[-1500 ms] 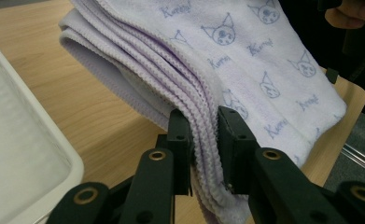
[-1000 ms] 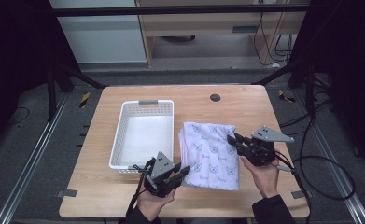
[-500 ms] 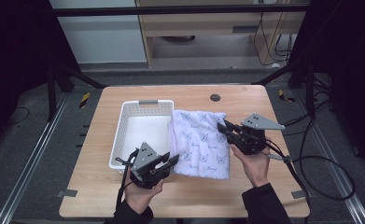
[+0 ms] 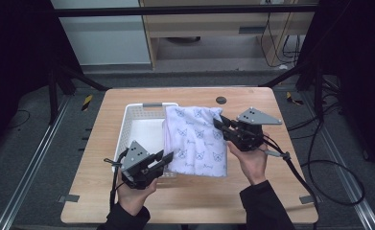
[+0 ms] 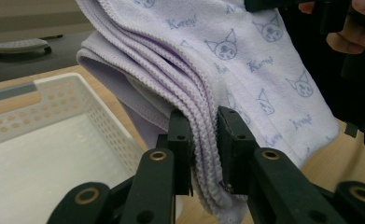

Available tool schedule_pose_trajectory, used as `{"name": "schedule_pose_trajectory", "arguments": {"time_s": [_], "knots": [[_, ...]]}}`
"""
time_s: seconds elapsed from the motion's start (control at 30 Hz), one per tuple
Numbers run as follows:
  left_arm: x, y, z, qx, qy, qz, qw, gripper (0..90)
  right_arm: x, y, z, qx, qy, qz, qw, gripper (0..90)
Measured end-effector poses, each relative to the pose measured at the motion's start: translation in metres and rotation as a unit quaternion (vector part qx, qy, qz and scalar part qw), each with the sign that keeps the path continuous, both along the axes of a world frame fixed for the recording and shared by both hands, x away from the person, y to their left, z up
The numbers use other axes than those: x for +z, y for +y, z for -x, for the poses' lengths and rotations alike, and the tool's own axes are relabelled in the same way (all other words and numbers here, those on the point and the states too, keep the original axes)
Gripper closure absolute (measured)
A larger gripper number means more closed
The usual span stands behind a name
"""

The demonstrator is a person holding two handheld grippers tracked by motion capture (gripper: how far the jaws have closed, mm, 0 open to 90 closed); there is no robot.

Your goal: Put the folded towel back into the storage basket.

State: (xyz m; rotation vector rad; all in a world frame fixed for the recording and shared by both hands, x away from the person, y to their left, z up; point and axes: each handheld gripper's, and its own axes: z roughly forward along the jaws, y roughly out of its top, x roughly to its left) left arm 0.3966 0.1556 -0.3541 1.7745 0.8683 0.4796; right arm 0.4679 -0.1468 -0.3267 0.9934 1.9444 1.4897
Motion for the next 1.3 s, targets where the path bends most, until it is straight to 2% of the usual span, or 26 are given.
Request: {"name": "schedule_pose_trajectory", "arguments": {"time_s": [0.3, 0.5, 0.57, 0.77, 1.13, 1.3], "knots": [[0.006, 0.024, 0.0, 0.024, -0.006, 0.01, 0.9996, 75.5, 0.008, 0.025, -0.009, 0.013, -0.009, 0.0, 0.9999, 76.7], [0.009, 0.036, 0.001, 0.037, -0.009, 0.007, 0.9992, 75.5, 0.012, 0.041, -0.015, 0.022, -0.014, 0.0, 0.9997, 76.7], [0.01, 0.043, 0.0, 0.042, -0.01, 0.014, 0.999, 75.5, 0.012, 0.046, -0.017, 0.024, -0.016, -0.003, 0.9996, 76.7], [0.01, 0.053, 0.0, 0.053, -0.011, 0.016, 0.9984, 75.5, 0.014, 0.061, -0.022, 0.03, -0.02, 0.0, 0.9993, 76.7], [0.009, 0.072, -0.003, 0.074, -0.011, 0.023, 0.997, 75.5, 0.014, 0.081, -0.03, 0.038, -0.024, 0.001, 0.999, 76.7], [0.009, 0.082, -0.006, 0.083, -0.005, 0.03, 0.9961, 75.6, 0.012, 0.094, -0.038, 0.04, -0.02, -0.001, 0.999, 76.7]]}}
